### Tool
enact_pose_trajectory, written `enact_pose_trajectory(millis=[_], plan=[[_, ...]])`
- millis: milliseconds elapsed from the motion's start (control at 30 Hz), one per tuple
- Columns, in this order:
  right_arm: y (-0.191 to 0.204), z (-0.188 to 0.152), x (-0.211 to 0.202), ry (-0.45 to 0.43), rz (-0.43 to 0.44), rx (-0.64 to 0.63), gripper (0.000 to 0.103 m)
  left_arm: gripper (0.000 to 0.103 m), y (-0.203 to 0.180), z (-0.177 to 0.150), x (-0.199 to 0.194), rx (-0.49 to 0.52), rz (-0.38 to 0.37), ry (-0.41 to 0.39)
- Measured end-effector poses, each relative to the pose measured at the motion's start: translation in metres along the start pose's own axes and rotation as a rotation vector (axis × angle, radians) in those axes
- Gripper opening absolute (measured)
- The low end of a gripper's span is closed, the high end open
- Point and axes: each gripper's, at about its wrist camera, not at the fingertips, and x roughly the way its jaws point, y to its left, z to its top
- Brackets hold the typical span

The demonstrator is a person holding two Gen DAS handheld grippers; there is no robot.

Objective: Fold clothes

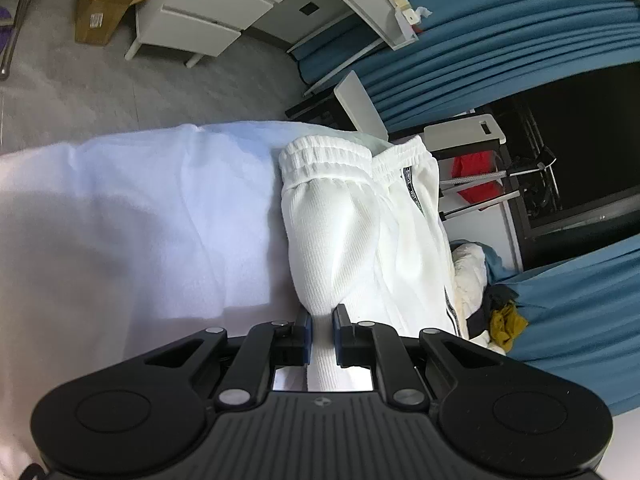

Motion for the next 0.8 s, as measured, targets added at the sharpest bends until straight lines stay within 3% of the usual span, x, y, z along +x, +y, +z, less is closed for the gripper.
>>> enact_pose_trajectory(millis=[33,100,333,467,633,700,800], plan=[[0.001,0.001,0.001,-0.014,-0.023,-0.036,0.010,0.011,-0.001,0.000,0.000,0.005,0.005,0.000],[0.003,0.004,0.000,-0.035,-0.037,-0.068,0.008,0.011,0.000,0.002,-0.001,0.002,0.004,0.004],[0.036,0.020,-0.016,-0.105,-0.021,-0.205,0.007,0.011,0.002,0.006,0.003,0.006,0.006,0.013],[0.078,0.046,-0.038,-0.205,-0.044,-0.451,0.007,0.011,-0.002,0.005,0.000,0.045,0.016,0.003],[0.113,0.093,-0.089,-0.375,0.067,-0.746,0.007,0.011,0.005,0.009,-0.003,0.006,-0.004,0.015],[0.112,0.104,-0.095,-0.371,0.056,-0.828,0.007,0.011,0.011,0.012,-0.005,-0.031,-0.022,0.011],[0.093,0.115,-0.082,-0.252,-0.028,-0.813,0.008,0.011,0.018,0.015,-0.009,-0.079,-0.048,0.000]])
